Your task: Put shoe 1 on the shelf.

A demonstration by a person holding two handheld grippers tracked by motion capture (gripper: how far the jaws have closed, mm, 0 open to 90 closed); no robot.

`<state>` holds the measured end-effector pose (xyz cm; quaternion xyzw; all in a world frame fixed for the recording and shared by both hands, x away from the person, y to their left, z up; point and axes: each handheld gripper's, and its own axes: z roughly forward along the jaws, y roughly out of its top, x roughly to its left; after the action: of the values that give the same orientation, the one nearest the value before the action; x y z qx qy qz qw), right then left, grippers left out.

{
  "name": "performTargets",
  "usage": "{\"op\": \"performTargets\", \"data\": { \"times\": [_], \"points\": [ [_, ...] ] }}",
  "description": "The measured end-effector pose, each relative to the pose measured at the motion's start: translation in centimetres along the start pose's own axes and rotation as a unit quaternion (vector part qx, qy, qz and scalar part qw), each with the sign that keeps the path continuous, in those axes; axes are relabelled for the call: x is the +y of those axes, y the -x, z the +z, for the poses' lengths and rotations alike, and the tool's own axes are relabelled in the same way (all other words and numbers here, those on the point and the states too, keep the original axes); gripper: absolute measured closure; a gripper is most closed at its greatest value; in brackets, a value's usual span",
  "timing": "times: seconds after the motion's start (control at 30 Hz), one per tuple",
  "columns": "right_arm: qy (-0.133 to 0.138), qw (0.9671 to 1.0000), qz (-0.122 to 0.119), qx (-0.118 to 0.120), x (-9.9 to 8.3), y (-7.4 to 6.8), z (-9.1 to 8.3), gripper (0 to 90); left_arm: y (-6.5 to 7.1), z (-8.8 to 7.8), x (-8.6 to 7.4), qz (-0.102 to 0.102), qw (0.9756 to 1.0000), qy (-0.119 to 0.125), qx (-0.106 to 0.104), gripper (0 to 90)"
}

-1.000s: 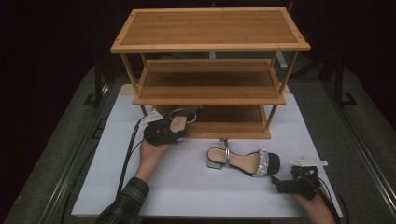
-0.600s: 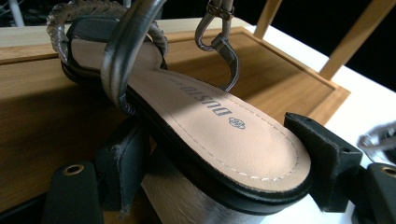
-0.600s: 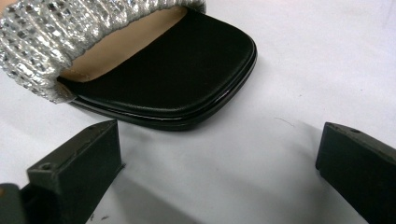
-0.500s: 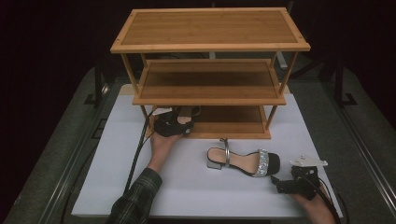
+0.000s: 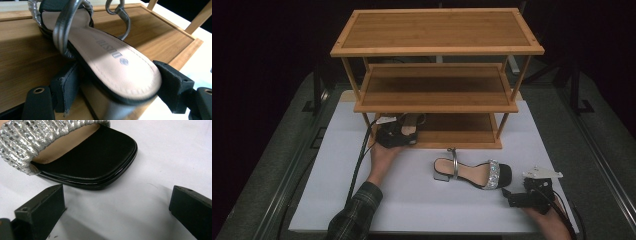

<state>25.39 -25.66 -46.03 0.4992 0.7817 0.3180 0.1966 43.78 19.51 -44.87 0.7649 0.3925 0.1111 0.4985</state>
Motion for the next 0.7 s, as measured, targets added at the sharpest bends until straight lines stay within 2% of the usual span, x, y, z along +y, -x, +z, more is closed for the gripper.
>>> {"op": "performTargets", "data": {
  "times": [0.03,0.13,0.27,0.33,0.43,0.57,0.7],
  "points": [
    [0.000,1.0000,0.000,0.000,0.0,0.0,0.0,0.0,0.1,-0.9,-0.2,0.010,0.9999,0.001,0.005,24.1],
    [0.000,1.0000,0.000,0.000,0.0,0.0,0.0,0.0,0.1,-1.9,-0.4,0.015,0.9999,0.006,0.006,25.4],
    [0.000,1.0000,0.000,0.000,0.0,0.0,0.0,0.0,0.0,-3.1,-1.1,0.033,0.9995,-0.001,0.004,39.0],
    [0.000,1.0000,0.000,0.000,0.0,0.0,0.0,0.0,-0.1,-3.1,-1.3,0.033,0.9994,-0.004,0.003,44.7],
    [0.000,1.0000,0.000,0.000,0.0,0.0,0.0,0.0,0.3,-2.7,-1.2,0.040,0.9992,-0.001,-0.006,46.6],
    [0.000,1.0000,0.000,0.000,0.0,0.0,0.0,0.0,0.9,-2.1,-1.1,0.049,0.9987,0.001,-0.009,48.6],
    [0.000,1.0000,0.000,0.000,0.0,0.0,0.0,0.0,1.1,-1.5,-0.9,0.044,0.9990,0.002,-0.010,50.0]
  ]
}}
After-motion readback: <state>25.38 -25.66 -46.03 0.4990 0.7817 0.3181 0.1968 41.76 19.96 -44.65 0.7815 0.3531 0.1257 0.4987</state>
